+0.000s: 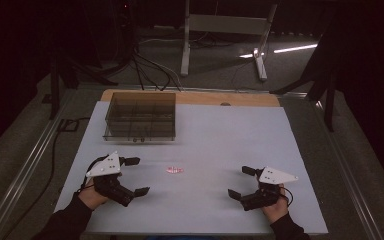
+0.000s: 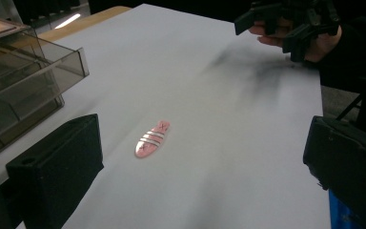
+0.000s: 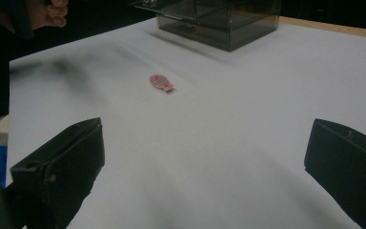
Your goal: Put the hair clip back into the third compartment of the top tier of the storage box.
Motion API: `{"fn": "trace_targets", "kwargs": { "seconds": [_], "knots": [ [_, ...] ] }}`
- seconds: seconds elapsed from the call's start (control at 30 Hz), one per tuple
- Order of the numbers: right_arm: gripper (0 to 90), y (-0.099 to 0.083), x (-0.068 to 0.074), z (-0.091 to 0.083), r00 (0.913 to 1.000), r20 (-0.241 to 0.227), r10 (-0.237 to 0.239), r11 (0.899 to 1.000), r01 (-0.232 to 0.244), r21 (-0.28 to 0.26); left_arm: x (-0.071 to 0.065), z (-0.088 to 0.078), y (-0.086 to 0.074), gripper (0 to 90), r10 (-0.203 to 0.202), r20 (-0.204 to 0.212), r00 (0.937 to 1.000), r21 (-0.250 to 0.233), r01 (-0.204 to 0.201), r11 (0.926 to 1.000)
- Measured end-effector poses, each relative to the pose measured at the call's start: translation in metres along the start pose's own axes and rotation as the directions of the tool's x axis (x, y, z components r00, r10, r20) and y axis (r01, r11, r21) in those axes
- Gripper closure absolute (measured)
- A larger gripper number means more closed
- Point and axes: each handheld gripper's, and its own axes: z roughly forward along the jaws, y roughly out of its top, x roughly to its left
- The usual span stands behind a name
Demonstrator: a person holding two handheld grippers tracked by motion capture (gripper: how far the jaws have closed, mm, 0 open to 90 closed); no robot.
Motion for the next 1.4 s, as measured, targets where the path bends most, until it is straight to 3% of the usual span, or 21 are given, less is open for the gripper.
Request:
{"fn": "trace_targets", "kwargs": {
  "seconds": [0.87, 1.4],
  "knots": [
    [0.0, 0.0, 0.001, 0.002, 0.9999, -0.01, -0.002, 1.0, 0.002, 0.009, 0.009, 0.034, 0.012, 0.6, -0.016, -0.007, 0.9998, 0.021, 0.017, 0.9996],
    [0.0, 0.0, 0.0, 0.001, 0.9999, -0.011, 0.005, 1.0, -0.005, 0.005, 0.013, 0.071, 0.01, 0.6, -0.017, 0.019, 0.9997, 0.061, 0.016, 0.998]
  ]
}}
